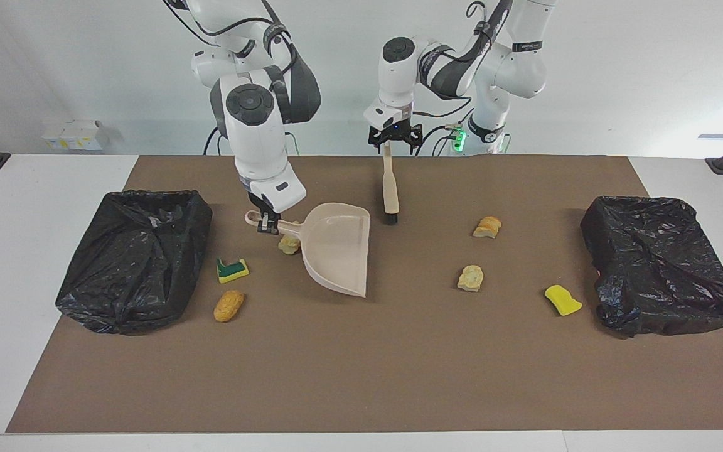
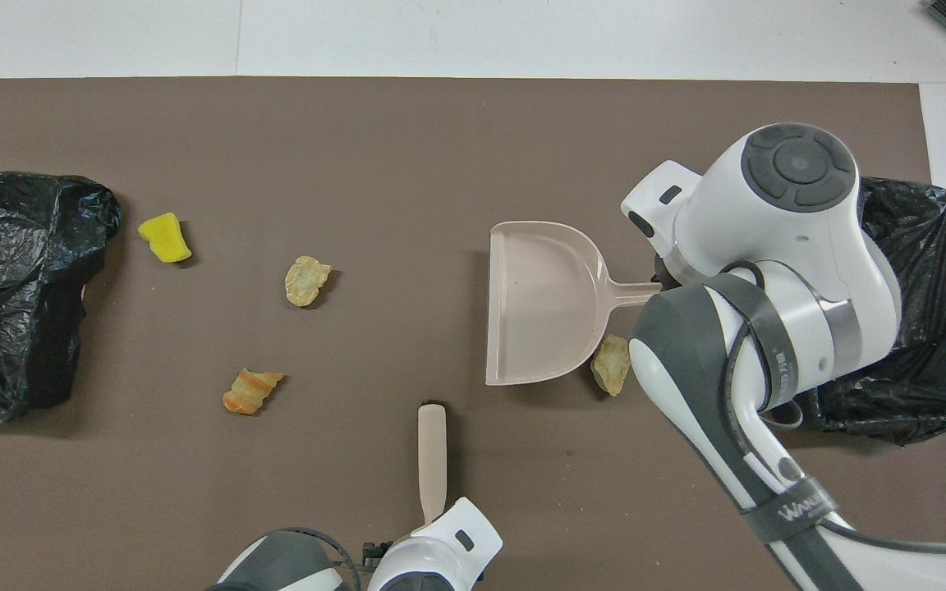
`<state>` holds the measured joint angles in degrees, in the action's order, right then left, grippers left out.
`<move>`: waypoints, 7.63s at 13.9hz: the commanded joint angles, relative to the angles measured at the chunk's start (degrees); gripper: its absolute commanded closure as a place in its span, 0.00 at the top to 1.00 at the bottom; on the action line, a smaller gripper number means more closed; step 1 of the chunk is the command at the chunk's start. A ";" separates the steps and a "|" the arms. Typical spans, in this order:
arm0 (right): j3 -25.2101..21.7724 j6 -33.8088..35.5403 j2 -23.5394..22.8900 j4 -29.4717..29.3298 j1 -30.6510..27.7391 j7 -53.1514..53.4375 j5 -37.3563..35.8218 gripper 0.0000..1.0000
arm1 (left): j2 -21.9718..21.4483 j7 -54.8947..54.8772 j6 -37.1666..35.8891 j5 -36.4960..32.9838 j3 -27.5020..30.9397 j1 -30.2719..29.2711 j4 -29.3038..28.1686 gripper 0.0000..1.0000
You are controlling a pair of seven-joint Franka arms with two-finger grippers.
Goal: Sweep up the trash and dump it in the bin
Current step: 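Move the dustpan toward the crumbs while the left gripper reaches the brush, then grasp the beige brush handle with the left gripper, then lift the brush with the left gripper toward the far crumbs, then sweep the yellow sponge and crusts into the dustpan with the left gripper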
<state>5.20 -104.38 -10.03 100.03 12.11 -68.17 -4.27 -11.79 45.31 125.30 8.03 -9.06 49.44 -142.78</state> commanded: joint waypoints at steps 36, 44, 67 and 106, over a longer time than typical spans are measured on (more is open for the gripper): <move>0.43 -2.67 4.76 6.76 0.02 -1.71 -0.66 0.00 | -2.27 -0.49 -18.68 -1.96 1.94 -13.39 10.50 0.00; 0.34 -5.12 3.36 7.20 3.53 0.04 -1.09 0.00 | 0.26 -18.21 -23.08 -9.25 1.94 -31.31 18.49 0.00; 0.34 -9.00 -1.13 7.11 10.04 10.86 -5.49 0.00 | 24.80 -44.25 -4.10 -32.64 1.94 -54.63 31.17 0.00; 0.34 -9.88 -1.40 7.02 9.43 11.57 -5.23 0.00 | 15.40 -25.90 -14.64 11.91 1.23 -21.58 28.17 0.00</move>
<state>5.14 -113.07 -11.35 106.70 22.60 -58.18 -8.57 5.93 16.62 112.56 18.79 -8.15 28.00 -114.38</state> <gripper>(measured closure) 0.687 0.740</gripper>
